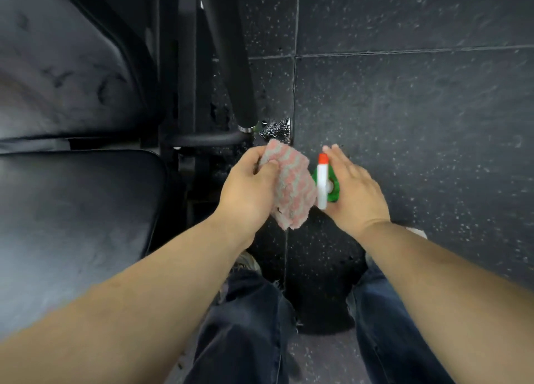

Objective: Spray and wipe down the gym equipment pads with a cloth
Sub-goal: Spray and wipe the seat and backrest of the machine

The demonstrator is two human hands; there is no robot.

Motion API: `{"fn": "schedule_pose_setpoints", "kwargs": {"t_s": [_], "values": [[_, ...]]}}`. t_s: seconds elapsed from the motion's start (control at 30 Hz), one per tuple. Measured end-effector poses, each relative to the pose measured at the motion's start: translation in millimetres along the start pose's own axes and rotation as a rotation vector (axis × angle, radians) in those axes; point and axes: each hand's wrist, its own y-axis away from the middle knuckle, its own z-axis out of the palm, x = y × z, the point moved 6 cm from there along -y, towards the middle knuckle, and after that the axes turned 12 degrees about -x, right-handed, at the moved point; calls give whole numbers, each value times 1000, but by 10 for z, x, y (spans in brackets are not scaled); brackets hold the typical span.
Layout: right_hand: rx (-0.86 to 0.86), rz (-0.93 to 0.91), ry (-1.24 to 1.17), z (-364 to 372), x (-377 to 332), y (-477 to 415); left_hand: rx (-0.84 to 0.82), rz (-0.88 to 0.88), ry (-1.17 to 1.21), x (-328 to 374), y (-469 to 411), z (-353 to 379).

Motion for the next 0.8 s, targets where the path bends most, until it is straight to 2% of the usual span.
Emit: {"fn": "schedule_pose_setpoints", "kwargs": {"t_s": [0.17, 0.33, 0.53, 0.67, 0.8], "values": [[171, 78, -165, -106, -46, -130, 8, 63, -31, 152, -55, -165], [225, -95, -217, -331, -803, 149, 106, 194, -88, 438, 269, -471], [15, -380, -191, -556, -2397, 449, 416, 311, -23, 878, 933, -1454], [-108, -413, -57, -551, -3288, 374, 593, 271, 10, 893, 1316, -2291], [-180, -359, 145, -488, -3810, 241, 699, 205, 95, 664, 1603, -2883]]}}
